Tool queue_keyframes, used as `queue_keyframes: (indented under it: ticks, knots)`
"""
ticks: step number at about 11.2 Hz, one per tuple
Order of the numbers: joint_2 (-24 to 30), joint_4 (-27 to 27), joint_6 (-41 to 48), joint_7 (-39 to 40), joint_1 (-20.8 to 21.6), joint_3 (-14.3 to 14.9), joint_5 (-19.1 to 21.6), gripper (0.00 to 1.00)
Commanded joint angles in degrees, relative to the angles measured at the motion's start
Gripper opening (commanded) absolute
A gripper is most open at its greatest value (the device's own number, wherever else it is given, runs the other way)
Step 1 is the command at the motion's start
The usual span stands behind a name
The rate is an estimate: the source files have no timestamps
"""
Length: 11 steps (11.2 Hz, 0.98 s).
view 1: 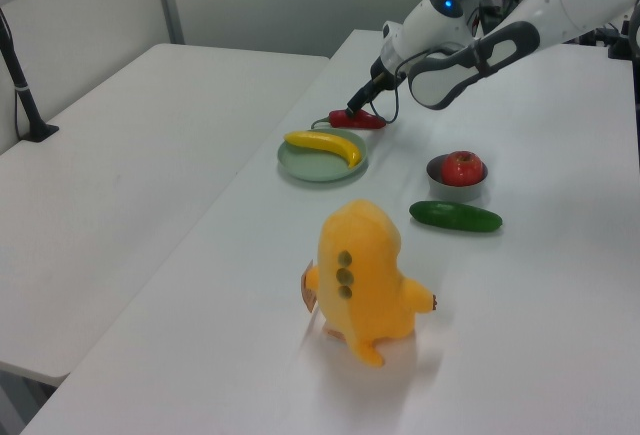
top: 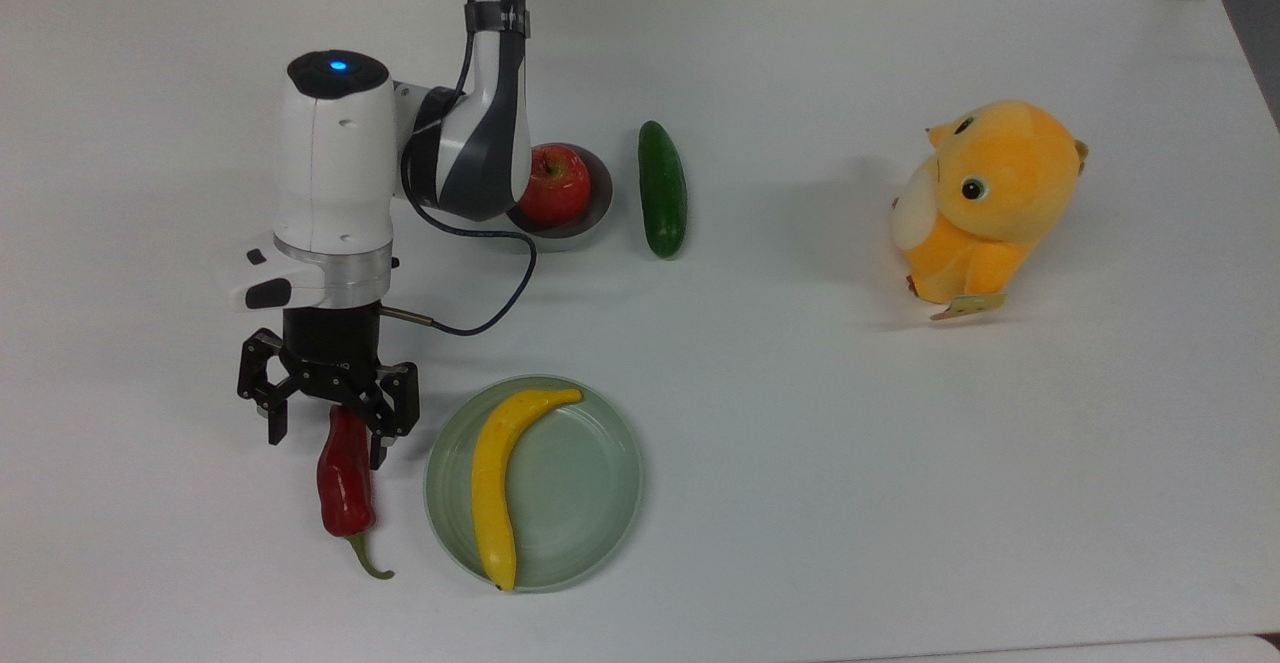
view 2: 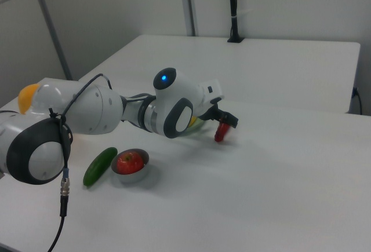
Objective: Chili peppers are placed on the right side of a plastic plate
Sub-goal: 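Close the gripper on the red chili pepper and lift it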
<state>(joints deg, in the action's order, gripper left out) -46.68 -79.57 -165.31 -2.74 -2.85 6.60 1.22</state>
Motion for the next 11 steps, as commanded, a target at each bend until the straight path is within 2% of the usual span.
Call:
queue_keyframes:
  ticks: [1, 2, 3, 4, 8, 11]
  knots:
    - [-1.4, 1.2, -0.9, -0.4, 0.1, 0.4, -2.3, 0.65]
    - [-1.7, 1.0, -0.9, -0.5, 0.0, 0.4, -4.4, 0.35]
    - [-1.7, 1.0, -0.9, -0.4, -0.3, 0.3, -4.6, 0.14]
    - [-1.7, 0.9, -0.9, -0.4, -0.2, 0.3, -4.6, 0.0]
    - [-0.3, 0.9, -0.8, -1.5, -0.6, -0.2, -3.7, 0.0]
    - [0.8, 0.8, -0.6, -1.5, -0.5, -2.0, 0.0, 0.0]
